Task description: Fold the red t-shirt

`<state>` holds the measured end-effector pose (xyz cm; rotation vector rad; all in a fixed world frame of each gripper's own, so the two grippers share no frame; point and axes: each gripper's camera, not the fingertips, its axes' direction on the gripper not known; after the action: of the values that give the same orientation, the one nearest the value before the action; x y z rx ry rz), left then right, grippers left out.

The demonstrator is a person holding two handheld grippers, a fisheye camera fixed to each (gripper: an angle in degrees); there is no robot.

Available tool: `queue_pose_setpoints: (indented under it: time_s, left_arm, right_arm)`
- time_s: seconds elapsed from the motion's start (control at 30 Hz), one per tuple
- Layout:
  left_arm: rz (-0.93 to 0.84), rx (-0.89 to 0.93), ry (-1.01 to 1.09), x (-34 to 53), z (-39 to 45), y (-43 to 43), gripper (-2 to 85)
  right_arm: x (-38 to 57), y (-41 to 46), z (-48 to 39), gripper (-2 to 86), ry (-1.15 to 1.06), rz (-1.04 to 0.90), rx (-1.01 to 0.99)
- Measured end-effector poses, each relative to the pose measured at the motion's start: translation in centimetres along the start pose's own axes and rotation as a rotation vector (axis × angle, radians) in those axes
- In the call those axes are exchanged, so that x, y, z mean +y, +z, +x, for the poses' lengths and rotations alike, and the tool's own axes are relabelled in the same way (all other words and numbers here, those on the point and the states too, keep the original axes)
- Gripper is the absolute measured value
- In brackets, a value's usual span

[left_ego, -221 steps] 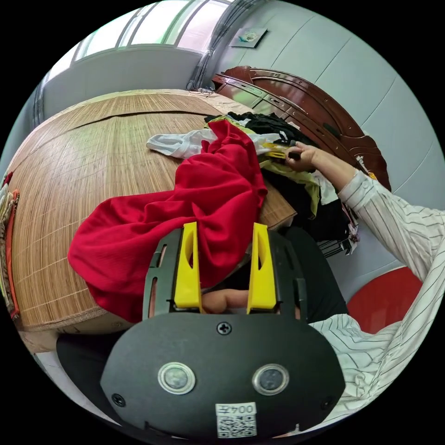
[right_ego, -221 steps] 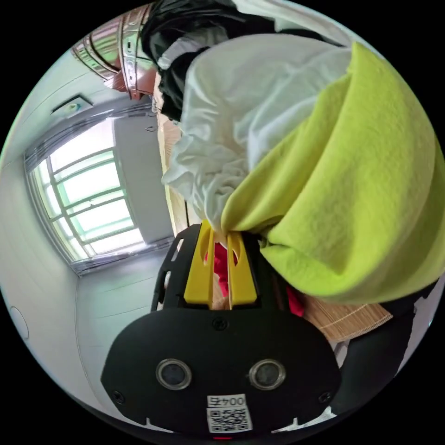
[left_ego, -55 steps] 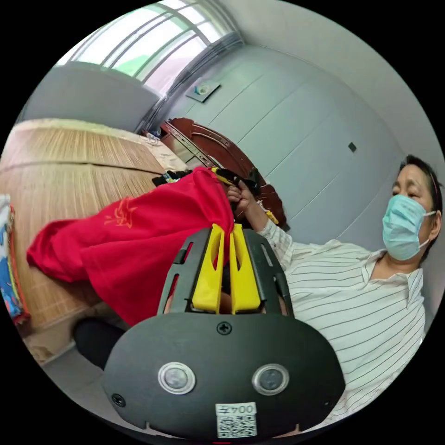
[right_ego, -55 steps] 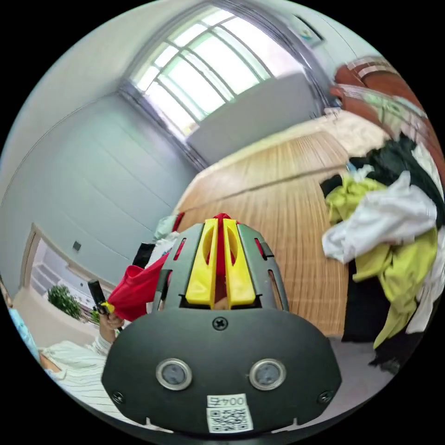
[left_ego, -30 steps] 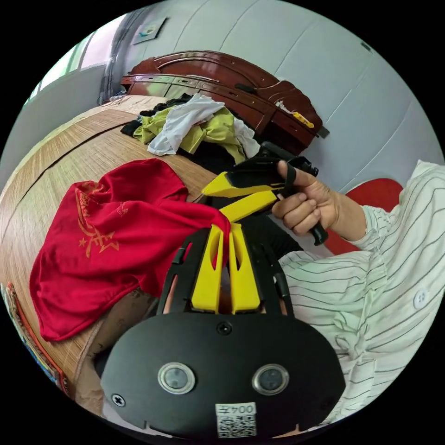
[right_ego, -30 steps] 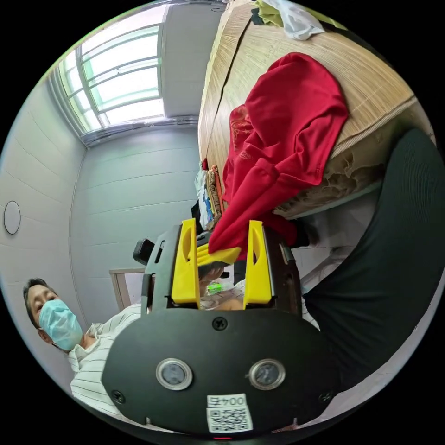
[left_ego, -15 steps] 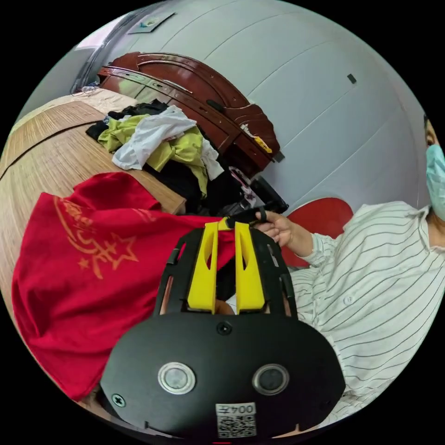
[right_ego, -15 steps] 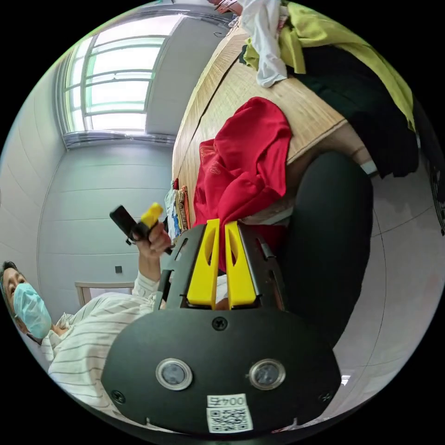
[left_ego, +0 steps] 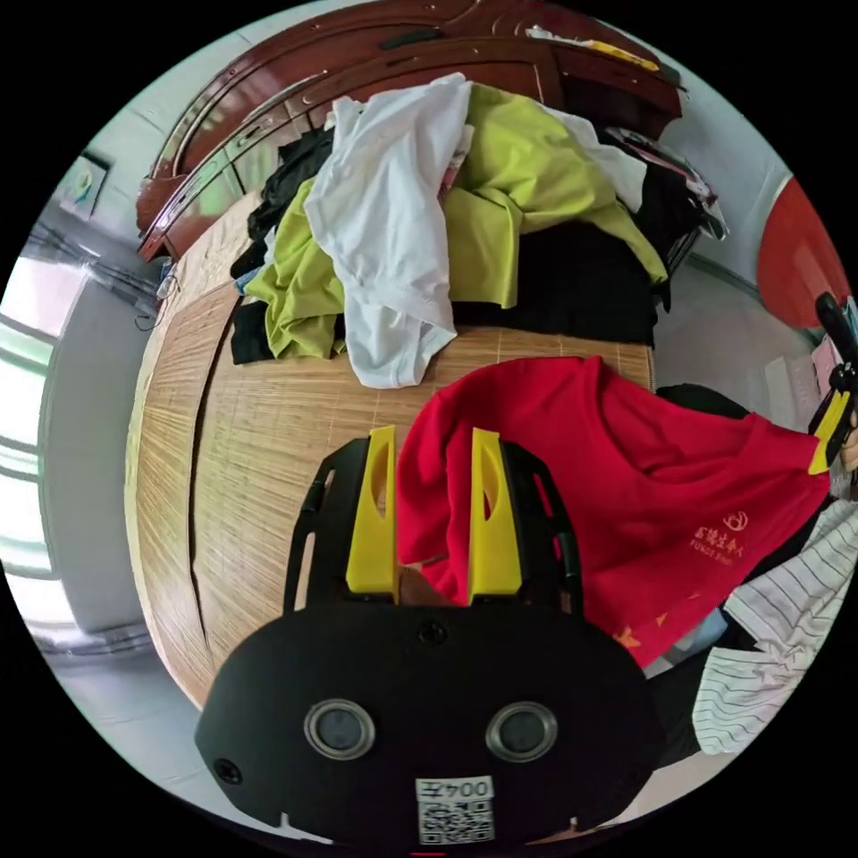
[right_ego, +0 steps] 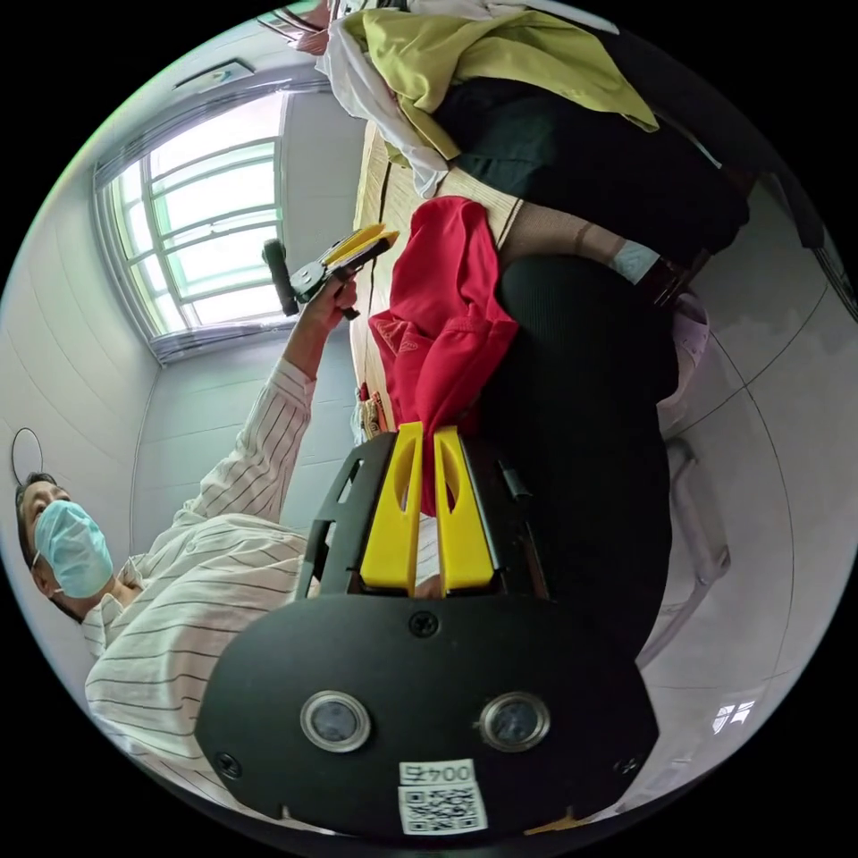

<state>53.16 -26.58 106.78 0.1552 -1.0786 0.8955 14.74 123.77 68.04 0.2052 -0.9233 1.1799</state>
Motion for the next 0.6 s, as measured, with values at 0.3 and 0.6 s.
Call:
queue_pose_setpoints:
  time_s: [0.3, 0.6]
  left_arm:
    - [-0.118, 0.09, 0.02, -4.5, -0.5, 4.7, 9.8]
    - [0.078, 0.225, -0.34, 3.2, -6.8, -4.1, 1.7]
  right_arm:
    - [2.1, -0.4, 0.5, 2.1, 0.033, -0.004, -0.062]
    - [5.8, -1.3, -4.6, 2.1, -0.103, 0.113, 0.05]
